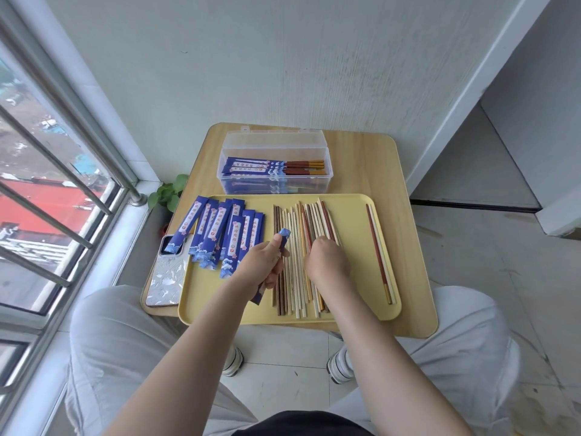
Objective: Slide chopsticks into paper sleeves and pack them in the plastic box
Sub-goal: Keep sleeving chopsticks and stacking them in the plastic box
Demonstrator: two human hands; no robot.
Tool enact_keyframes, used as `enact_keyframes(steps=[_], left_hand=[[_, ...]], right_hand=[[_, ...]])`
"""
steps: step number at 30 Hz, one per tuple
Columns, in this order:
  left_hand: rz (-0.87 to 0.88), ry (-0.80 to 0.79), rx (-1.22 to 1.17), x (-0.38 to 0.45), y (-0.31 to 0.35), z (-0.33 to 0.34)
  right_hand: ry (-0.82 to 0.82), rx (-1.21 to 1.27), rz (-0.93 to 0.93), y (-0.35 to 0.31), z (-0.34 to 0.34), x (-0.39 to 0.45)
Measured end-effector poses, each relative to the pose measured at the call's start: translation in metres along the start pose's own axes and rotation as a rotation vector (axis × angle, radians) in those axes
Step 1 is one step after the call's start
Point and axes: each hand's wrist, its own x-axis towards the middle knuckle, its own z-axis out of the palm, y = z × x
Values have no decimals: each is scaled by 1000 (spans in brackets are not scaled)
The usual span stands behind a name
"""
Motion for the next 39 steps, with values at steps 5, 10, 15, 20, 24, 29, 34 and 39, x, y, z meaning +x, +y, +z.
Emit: enact_keyframes(steps=[5,10,15,20,24,29,34,39], left_hand=[[19,-51,-56,-3,-1,1],[86,-74,-121,-5,-3,-2],[97,-75,-92,-4,-2,-6],[101,-27,6,-2,1,-2],[116,75,246,-1,3,3],[110,194,378,2,4,7],[94,220,354,3,2,8],[89,191,336,2,1,7]], right_hand=[[-24,-100,-17,-7,-4,-4],[-11,21,-4,-6,-9,0],[-26,339,-11,2,-22,3],[-108,707,-91,11,-43,1],[-149,962,-165,9,-67,-7],[-161,1111,-208,4,-82,-5],[52,1108,-255,6,-80,-4],[223,1179,-190,6,-78,1]])
